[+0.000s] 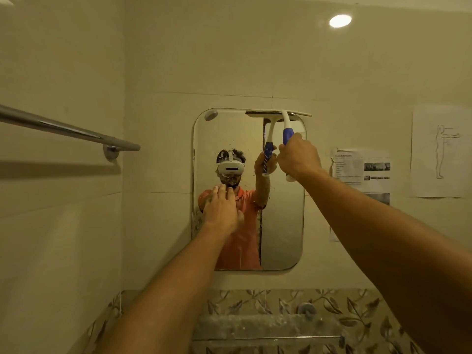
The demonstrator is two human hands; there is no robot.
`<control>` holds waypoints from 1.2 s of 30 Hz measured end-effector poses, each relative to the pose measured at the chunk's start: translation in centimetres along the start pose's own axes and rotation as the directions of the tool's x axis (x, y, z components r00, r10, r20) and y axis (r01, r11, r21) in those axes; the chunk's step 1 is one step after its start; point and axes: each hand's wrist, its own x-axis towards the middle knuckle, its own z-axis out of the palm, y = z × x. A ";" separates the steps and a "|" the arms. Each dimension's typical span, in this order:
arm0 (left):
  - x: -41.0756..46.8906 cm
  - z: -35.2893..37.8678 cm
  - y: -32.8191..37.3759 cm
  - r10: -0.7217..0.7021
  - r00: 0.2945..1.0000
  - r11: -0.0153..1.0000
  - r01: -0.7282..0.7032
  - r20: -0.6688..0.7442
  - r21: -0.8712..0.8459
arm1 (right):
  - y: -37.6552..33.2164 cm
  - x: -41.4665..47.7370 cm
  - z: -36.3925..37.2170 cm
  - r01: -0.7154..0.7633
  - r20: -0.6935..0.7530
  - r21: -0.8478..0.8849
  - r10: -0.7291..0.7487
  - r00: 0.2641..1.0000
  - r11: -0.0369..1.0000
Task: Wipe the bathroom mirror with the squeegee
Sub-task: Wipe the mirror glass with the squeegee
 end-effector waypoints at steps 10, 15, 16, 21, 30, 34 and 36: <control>0.0 1.2 -0.7 0.000 1.000 1.000 0.000 -0.003 -0.026 | 0.8 0.0 1.8 -0.040 -0.004 -0.052 0.040 0.999 0.998; -0.2 1.3 -0.8 0.011 1.000 0.999 -0.010 0.017 -0.031 | 1.1 -0.4 1.4 -0.054 0.024 -0.055 0.056 0.998 0.997; -0.2 1.3 -0.8 0.011 1.000 0.999 -0.010 0.020 -0.041 | 1.2 -0.6 1.5 -0.061 0.030 -0.049 0.062 0.998 0.997; -0.1 1.4 -0.9 0.014 0.999 0.997 -0.012 0.031 -0.073 | 2.4 -2.7 2.5 -0.083 0.060 -0.046 0.086 0.994 0.995; -0.5 1.1 -1.2 0.025 0.997 0.997 -0.019 0.078 -0.075 | 5.4 -6.6 4.2 -0.110 0.109 -0.101 0.121 0.987 0.989; -0.7 0.8 -1.1 0.029 0.995 0.999 -0.025 0.095 -0.039 | 6.1 -8.4 5.0 -0.124 0.125 -0.090 0.134 0.983 0.988; -0.7 0.7 -1.0 0.025 0.995 0.999 -0.022 0.099 -0.027 | 6.5 -9.3 5.3 -0.130 0.140 -0.089 0.141 0.980 0.988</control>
